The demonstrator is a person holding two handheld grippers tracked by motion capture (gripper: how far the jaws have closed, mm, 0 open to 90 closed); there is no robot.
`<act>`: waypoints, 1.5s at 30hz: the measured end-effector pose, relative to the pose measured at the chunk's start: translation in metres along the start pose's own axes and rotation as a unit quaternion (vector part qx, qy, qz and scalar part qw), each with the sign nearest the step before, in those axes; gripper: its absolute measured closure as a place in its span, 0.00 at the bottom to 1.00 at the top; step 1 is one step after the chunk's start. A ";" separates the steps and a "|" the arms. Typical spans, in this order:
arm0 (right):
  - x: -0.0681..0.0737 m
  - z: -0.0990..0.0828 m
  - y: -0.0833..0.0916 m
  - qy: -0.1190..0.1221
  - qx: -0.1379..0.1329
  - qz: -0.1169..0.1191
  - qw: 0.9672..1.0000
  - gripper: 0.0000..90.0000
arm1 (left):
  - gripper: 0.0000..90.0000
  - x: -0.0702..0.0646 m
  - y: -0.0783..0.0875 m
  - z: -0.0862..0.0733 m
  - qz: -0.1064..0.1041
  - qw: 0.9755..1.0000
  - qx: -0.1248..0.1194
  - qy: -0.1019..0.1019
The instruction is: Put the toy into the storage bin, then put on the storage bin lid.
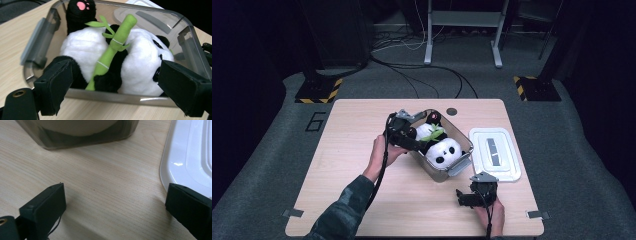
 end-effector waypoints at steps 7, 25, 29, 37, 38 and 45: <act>0.000 0.000 0.000 -0.001 0.000 0.000 1.000 0.03 | 0.12 0.007 0.017 -0.021 0.020 1.000 -0.013 -0.002; 0.000 0.000 0.000 0.000 0.000 -0.001 1.000 0.03 | 0.10 0.031 0.029 -0.098 0.051 0.998 -0.007 0.047; 0.000 0.000 0.000 0.000 0.000 -0.001 1.000 0.03 | 0.06 0.039 0.028 -0.121 0.068 0.996 0.000 0.064; 0.000 0.000 0.000 0.000 0.000 -0.001 1.000 0.03 | 0.03 0.048 0.018 -0.163 0.083 0.991 0.010 0.100; 0.000 0.000 0.000 0.000 0.000 -0.001 1.000 0.03 | 0.02 0.048 0.015 -0.168 0.086 0.990 0.011 0.108; 0.000 0.000 0.000 0.000 0.000 -0.001 1.000 0.03 | 0.00 0.049 -0.002 -0.201 0.102 0.986 0.019 0.132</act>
Point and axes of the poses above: each handheld gripper's, and its own axes: y roughly backward along the jaws, z roughly out of its top, x roughly to its left, the point moved 7 cm from there along -y, roughly forward along the jaws, and after that the axes turned 3 degrees about x, right-handed, at the moved point
